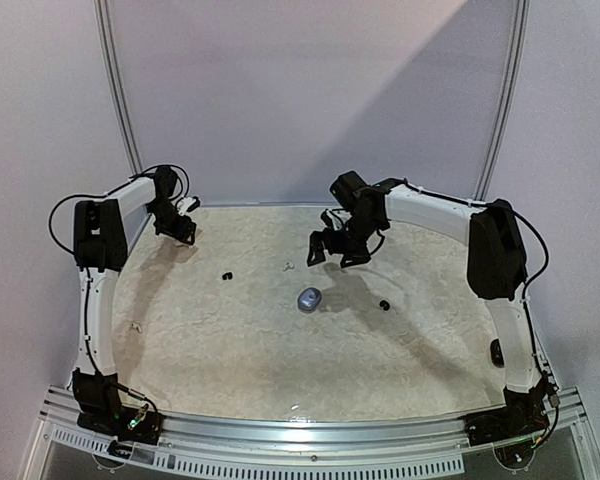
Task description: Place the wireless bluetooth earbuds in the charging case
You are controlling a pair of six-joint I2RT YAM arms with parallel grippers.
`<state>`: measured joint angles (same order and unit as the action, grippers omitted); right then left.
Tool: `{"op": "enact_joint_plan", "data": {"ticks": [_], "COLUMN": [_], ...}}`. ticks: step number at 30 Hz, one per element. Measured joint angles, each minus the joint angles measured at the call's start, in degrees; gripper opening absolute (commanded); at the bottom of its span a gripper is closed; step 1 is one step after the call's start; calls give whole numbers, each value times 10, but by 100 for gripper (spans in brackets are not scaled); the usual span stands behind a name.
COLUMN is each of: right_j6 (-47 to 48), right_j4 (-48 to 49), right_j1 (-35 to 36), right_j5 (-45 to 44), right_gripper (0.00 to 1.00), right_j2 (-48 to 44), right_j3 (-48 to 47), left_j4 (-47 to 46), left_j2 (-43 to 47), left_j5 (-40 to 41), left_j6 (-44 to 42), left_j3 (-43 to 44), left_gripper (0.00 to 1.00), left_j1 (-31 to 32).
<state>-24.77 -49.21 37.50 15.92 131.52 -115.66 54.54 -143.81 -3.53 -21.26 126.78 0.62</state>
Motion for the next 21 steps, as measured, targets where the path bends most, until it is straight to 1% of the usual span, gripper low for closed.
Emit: {"op": "enact_joint_plan", "data": {"ticks": [8,11,14,15,21], "right_j6": [0,0,0,0,0], "right_j4": [2,5,7,8,8], "right_j1": [0,0,0,0,0], "right_j5": [-7,-7,-7,-8,-10], "right_gripper": [99,99,99,99,99], "right_j2": [-20,-23,-24,-24,-26], "right_j3": [16,17,17,17,18], "left_j4": [12,16,21,21,26], "left_j2": [-21,-25,-25,-25,-25], "left_j5": [15,14,14,14,7], "left_j6": [4,6,2,3,3], "left_j3": [18,25,26,26,27], "left_gripper": [61,54,40,36,29], "left_j1": [0,0,0,0,0]}}
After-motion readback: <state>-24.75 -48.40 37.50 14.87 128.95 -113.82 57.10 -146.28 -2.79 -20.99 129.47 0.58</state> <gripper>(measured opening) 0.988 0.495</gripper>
